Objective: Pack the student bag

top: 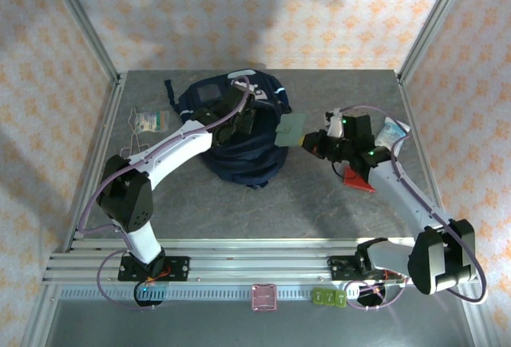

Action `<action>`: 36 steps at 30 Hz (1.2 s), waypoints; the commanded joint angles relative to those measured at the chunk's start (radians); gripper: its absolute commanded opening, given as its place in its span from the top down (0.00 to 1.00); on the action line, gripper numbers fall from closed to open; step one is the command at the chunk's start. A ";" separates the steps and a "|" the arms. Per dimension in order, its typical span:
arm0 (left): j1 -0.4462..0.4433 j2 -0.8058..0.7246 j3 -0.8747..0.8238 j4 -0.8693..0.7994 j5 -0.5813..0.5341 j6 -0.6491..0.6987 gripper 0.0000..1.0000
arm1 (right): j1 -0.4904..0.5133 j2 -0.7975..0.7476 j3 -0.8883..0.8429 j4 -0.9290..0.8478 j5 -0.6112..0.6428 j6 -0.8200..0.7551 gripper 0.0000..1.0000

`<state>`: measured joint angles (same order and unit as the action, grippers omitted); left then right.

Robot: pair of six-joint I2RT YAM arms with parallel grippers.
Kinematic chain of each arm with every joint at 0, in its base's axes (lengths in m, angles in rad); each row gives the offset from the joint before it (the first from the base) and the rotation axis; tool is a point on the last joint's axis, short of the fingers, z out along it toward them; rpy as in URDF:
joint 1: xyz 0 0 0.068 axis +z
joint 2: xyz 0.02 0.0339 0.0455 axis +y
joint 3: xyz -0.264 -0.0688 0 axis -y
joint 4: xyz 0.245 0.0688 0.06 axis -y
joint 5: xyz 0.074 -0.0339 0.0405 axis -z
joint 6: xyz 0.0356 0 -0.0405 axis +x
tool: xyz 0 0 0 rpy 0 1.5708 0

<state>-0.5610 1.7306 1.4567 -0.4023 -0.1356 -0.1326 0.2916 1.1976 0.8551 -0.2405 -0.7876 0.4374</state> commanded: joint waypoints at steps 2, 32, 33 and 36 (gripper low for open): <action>0.004 -0.002 0.076 0.051 0.033 -0.019 1.00 | 0.132 0.004 -0.021 0.019 -0.076 -0.031 1.00; -0.010 -0.025 0.102 0.039 0.119 -0.073 1.00 | 0.259 0.656 0.246 0.786 0.079 0.538 0.97; -0.009 -0.025 0.102 0.039 0.119 -0.074 1.00 | 0.269 0.673 0.264 0.764 0.078 0.525 0.92; -0.010 -0.023 0.096 0.040 0.117 -0.078 1.00 | 0.277 0.687 0.268 0.708 0.088 0.488 0.77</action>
<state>-0.5556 1.7401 1.4937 -0.4351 -0.0494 -0.1799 0.5518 1.8725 1.0912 0.4652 -0.7097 0.9573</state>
